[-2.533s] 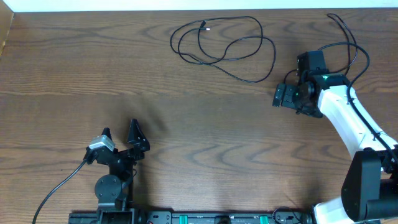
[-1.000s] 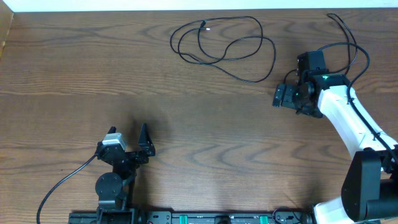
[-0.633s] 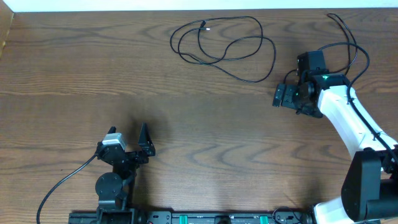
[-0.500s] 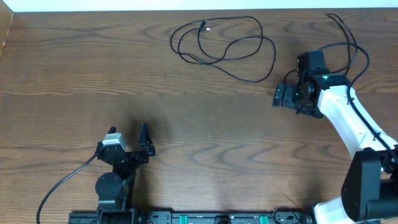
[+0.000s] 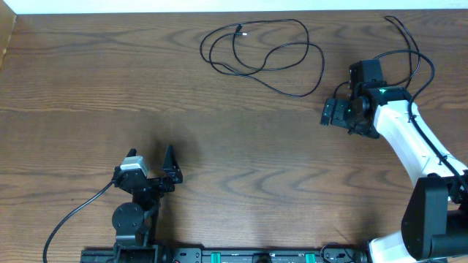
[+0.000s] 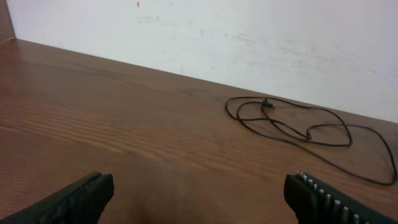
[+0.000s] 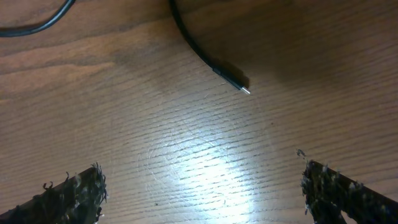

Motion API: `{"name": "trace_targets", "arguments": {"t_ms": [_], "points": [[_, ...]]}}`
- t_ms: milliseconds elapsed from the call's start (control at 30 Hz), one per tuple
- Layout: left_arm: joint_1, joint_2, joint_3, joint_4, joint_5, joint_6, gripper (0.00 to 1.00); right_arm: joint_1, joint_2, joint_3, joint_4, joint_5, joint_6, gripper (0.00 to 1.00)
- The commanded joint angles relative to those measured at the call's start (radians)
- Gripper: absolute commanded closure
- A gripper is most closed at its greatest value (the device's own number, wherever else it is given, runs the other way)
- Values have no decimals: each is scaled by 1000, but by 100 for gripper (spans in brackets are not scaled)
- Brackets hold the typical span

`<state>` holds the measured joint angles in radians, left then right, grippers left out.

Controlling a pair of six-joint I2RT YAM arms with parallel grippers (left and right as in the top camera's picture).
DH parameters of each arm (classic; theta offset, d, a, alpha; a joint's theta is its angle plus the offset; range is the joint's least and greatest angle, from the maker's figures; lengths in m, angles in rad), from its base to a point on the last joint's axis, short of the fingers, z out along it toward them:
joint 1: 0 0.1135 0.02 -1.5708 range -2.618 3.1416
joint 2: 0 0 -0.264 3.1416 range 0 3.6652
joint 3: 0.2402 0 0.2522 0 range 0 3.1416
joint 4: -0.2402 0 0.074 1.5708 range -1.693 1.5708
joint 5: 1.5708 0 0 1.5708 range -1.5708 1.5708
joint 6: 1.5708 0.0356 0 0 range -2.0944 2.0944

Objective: Untangle cables

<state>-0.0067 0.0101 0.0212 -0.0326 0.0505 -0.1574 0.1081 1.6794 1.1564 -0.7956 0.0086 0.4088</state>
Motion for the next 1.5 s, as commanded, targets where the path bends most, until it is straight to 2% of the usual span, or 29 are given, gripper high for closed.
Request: {"name": "trace_targets", "arguments": {"t_ms": [0,300,433,600,767,1000,1100,1267,1467], "points": [[3,-6,-17,-34,9,-5,8,5,-4,-1,-1,11,-6,1],[3,-6,-17,-34,9,-5,7,5,-29,-1,-6,17,-6,1],[3,-6,-17,-34,9,-5,8,5,-103,-5,-8,29,-6,1],[3,-6,-17,-34,9,-5,7,5,-277,-77,40,38,-6,1],[3,-6,-17,-34,9,-5,7,5,-473,-259,281,33,22,1],[3,-6,-17,-34,9,-5,7,5,-761,-652,810,33,115,1],[3,-6,-17,-34,9,-5,7,5,-838,-783,961,30,115,1],[3,-6,-17,-34,9,-5,7,5,-967,-953,1085,30,114,1],[3,-6,-17,-35,9,-5,7,5,-1172,-1128,1095,30,114,1]]}}
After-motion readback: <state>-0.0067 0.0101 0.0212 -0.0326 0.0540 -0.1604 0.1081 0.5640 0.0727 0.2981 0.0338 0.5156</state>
